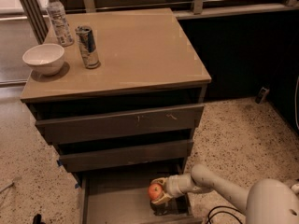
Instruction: Place apple into bottom drawer
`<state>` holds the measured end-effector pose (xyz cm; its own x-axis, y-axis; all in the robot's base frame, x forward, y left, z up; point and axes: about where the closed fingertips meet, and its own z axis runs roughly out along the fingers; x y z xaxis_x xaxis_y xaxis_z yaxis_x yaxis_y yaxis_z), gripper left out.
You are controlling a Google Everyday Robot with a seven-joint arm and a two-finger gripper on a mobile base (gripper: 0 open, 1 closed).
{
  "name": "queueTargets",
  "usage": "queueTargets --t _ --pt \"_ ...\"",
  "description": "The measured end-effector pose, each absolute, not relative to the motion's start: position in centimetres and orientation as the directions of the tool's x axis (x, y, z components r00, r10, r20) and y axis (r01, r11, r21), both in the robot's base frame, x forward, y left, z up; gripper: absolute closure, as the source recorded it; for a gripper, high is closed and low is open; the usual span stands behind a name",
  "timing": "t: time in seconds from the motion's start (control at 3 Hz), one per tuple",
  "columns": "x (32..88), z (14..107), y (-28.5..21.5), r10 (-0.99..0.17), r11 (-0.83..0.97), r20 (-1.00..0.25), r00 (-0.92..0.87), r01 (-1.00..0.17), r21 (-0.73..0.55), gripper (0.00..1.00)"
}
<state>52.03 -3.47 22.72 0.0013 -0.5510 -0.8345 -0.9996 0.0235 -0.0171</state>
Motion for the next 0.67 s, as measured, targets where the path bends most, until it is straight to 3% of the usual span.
queueTargets --t 0.67 --pt "53.4 17.1 -2.0 -0.498 -0.01 -0.865 0.057 -0.998 -0.06 1.0"
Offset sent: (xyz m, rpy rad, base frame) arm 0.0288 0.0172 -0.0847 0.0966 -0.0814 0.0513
